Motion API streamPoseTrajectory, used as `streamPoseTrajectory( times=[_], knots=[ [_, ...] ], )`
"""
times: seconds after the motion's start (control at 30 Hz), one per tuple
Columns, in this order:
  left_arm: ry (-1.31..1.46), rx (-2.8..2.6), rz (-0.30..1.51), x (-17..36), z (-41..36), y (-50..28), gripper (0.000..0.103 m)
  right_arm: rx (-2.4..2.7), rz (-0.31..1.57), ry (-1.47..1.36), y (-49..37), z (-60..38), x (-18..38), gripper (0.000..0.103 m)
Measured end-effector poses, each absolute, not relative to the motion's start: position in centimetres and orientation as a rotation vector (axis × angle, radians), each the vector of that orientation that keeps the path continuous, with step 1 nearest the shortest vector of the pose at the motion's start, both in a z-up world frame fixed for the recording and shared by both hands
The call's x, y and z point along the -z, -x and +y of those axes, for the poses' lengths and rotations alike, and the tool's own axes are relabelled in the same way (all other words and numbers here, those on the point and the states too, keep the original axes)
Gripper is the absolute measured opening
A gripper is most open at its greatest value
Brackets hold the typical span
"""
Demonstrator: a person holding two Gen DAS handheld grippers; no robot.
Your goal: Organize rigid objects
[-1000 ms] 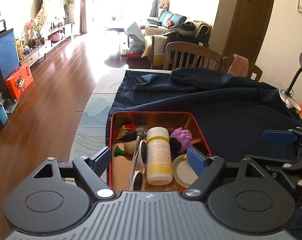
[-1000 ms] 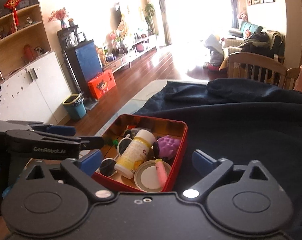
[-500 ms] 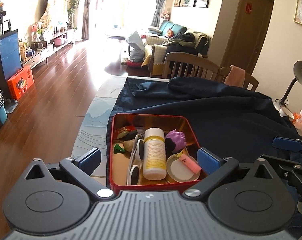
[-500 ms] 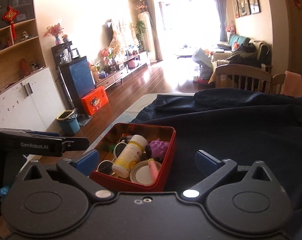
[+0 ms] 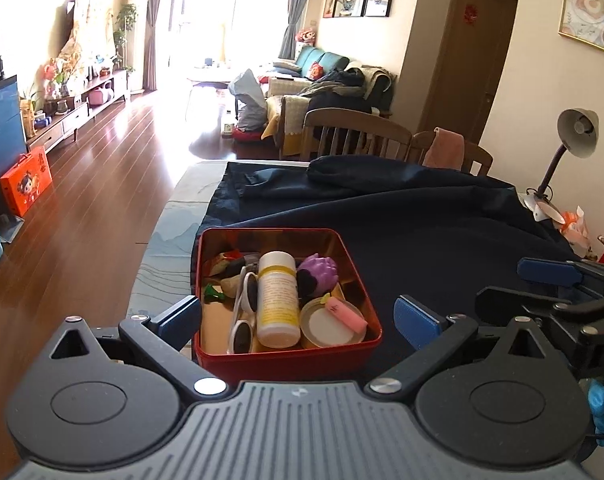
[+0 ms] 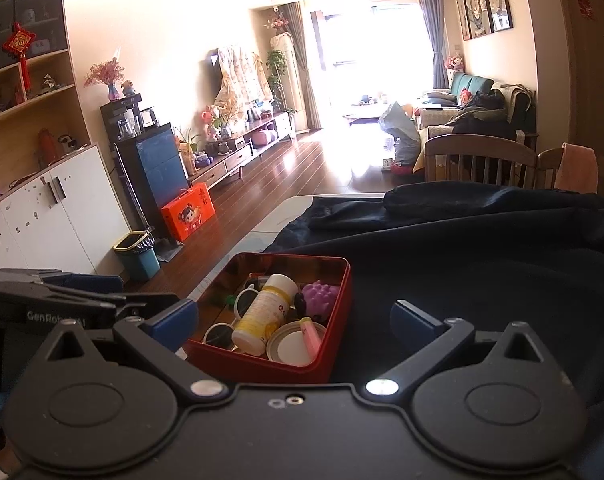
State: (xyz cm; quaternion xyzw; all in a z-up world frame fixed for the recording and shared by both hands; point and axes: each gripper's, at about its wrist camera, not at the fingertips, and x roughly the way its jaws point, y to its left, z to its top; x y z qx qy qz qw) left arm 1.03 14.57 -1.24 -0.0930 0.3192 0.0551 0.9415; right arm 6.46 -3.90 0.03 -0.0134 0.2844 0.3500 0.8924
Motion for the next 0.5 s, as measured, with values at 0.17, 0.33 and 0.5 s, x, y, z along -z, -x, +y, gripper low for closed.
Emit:
streamPoseTrajectory(
  times=[0.17,0.33,0.5],
  knots=[
    [0.176,-0.111,0.649,1.2,14.1,-1.1,0.103,-0.726,0.591,0.025,-6.3,-4.1,-0.1,0.103],
    [0.173,-0.122,0.654,1.3,13.9,-1.1,0.103,-0.715,0.592,0.023,-6.2,-4.6,-0.1,0.103],
    [0.165,-0.130,0.657,1.2,13.3,-1.5,0.103,-0.706,0.593,0.020,-6.4,-5.2,-0.2,0.103]
  ],
)
